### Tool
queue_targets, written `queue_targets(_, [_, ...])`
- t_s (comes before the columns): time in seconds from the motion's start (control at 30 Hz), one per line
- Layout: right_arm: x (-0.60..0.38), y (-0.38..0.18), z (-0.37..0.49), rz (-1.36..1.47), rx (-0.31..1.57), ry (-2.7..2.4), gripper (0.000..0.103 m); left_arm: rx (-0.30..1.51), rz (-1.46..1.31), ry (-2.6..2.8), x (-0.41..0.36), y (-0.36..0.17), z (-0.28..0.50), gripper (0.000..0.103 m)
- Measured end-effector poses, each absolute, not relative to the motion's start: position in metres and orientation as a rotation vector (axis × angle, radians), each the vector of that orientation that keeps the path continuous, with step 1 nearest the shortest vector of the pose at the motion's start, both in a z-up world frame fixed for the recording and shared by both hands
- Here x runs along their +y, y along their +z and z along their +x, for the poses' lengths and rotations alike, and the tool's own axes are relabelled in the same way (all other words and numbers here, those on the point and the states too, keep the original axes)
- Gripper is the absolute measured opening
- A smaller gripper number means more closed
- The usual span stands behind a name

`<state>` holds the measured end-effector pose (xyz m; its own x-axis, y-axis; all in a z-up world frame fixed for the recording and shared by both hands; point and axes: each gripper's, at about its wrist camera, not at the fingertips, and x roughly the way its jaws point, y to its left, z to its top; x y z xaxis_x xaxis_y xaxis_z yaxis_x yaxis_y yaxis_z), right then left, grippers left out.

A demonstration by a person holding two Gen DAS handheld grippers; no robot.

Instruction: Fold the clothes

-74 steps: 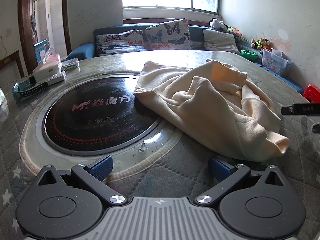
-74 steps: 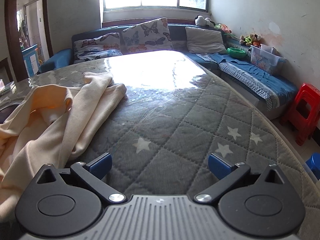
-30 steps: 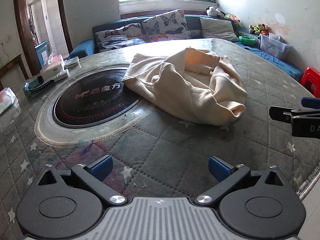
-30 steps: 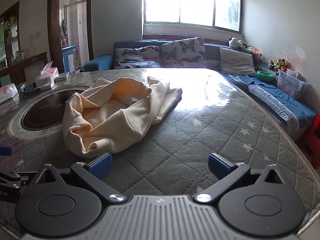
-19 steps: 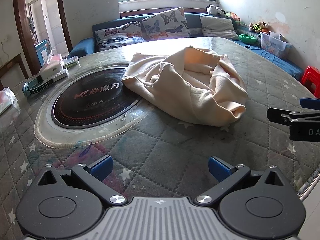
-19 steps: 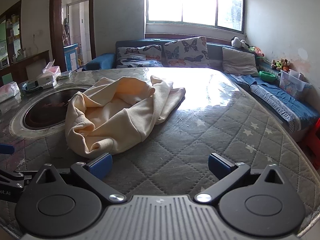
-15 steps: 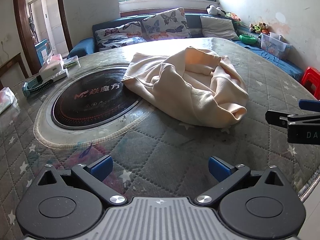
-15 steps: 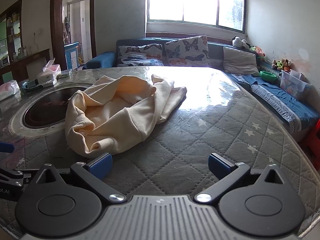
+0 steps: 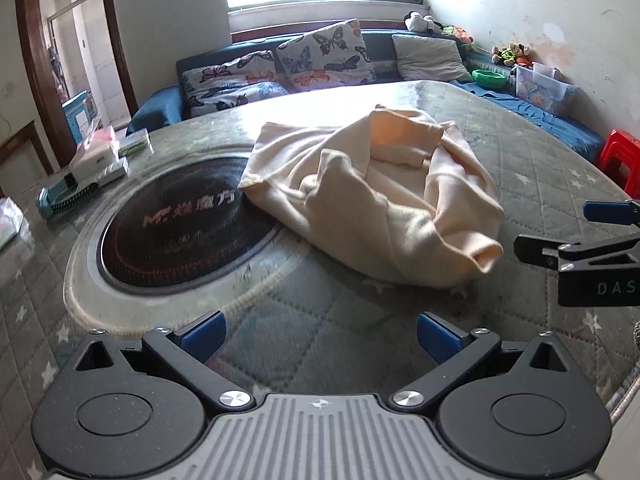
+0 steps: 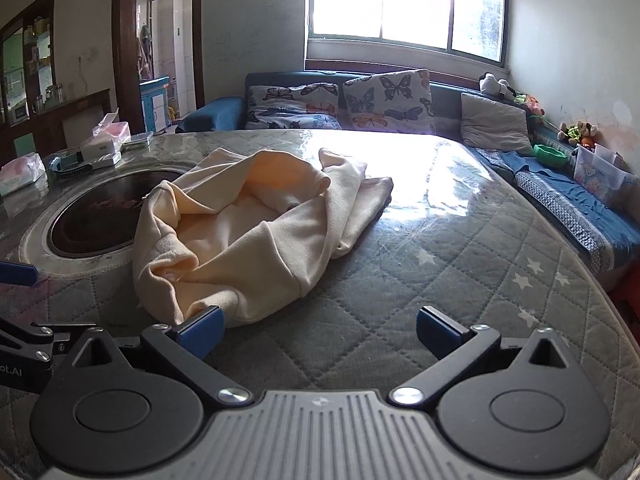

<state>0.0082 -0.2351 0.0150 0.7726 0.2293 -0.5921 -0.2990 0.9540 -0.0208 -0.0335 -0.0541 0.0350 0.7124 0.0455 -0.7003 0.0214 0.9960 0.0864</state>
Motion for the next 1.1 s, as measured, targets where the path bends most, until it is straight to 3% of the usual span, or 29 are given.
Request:
queue_targets(0.47, [-0.227, 0.03, 0.051, -0.126, 0.593, 0.312, 0.102, 0.644, 0.154, -0.046, -0.063, 0.073, 0.025, 0.101])
queue_targets(0.7, [-0.235, 0.033, 0.082, -0.09, 0.604, 0.291, 0.092, 0.615, 0.188, -0.116, -0.083, 0.077, 0.086, 0.076])
queue_targets(0.93, [-0.25, 0.04, 0.117, -0.074, 0.611, 0.266, 0.083, 0.64, 0.258, -0.187, -0.104, 0.056, 0.146, 0.068])
queue_targets(1.03, [-0.253, 0.045, 0.136, -0.065, 0.616, 0.278, 0.078, 0.686, 0.241, -0.208, -0.105, 0.044, 0.167, 0.048])
queue_targets(1.07, [-0.253, 0.046, 0.143, -0.066, 0.616, 0.282, 0.076, 0.7, 0.239, -0.218, -0.103, 0.04, 0.171, 0.028])
queue_targets(1.1, [-0.253, 0.048, 0.151, -0.067, 0.615, 0.285, 0.076, 0.71, 0.226, -0.234, -0.1, 0.037, 0.173, 0.019])
